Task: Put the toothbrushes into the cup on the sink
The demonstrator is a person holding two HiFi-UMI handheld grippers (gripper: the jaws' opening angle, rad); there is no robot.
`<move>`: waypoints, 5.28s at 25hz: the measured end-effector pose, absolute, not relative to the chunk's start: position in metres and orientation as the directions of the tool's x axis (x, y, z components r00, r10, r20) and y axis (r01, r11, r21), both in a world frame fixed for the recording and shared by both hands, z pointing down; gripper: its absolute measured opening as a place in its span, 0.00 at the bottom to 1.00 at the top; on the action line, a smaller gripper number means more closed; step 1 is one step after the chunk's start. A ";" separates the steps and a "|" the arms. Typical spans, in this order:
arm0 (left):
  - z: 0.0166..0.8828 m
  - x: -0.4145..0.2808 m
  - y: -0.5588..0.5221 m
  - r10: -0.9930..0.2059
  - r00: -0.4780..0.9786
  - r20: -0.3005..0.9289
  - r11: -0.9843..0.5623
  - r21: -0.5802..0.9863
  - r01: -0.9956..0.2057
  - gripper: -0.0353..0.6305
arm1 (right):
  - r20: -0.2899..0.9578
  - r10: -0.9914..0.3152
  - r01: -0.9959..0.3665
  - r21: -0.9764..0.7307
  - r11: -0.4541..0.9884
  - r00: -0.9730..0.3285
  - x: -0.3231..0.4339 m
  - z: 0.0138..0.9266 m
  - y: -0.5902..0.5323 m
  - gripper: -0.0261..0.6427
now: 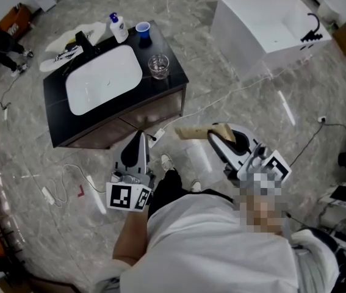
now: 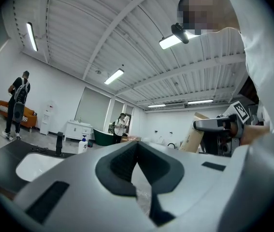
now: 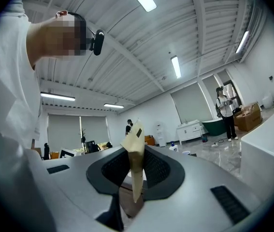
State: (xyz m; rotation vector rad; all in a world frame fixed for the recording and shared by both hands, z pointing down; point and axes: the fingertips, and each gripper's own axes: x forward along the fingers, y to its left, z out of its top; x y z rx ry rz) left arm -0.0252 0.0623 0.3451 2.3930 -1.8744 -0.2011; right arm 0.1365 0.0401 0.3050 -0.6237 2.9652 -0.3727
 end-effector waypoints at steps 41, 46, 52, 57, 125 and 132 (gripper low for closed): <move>0.365 -0.148 -0.062 -0.958 0.279 -0.071 -0.288 0.268 -0.919 0.06 | 0.064 -0.434 -0.437 -0.216 0.873 -0.899 0.008 0.295 -0.072 0.17; 0.363 -0.149 -0.076 -0.968 0.241 -0.065 -0.250 0.251 -0.935 0.06 | 0.043 -0.407 -0.405 -0.234 0.884 -0.912 0.011 0.299 -0.096 0.17; 0.355 -0.139 -0.093 -0.978 0.204 -0.044 -0.208 0.232 -0.950 0.06 | 0.042 -0.376 -0.373 -0.271 0.887 -0.926 0.022 0.305 -0.131 0.16; 0.365 -0.132 -0.104 -0.982 0.186 -0.006 -0.182 0.250 -0.951 0.06 | 0.053 -0.362 -0.362 -0.289 0.886 -0.931 0.026 0.317 -0.161 0.16; 0.498 -0.145 -0.138 -0.978 0.006 0.207 0.074 0.374 -0.925 0.06 | 0.192 -0.242 -0.304 -0.434 0.848 -0.951 -0.031 0.523 -0.295 0.17; 0.495 -0.148 -0.133 -0.980 0.008 0.201 0.069 0.371 -0.926 0.06 | 0.263 -0.273 -0.361 -0.387 0.848 -0.925 -0.027 0.537 -0.293 0.30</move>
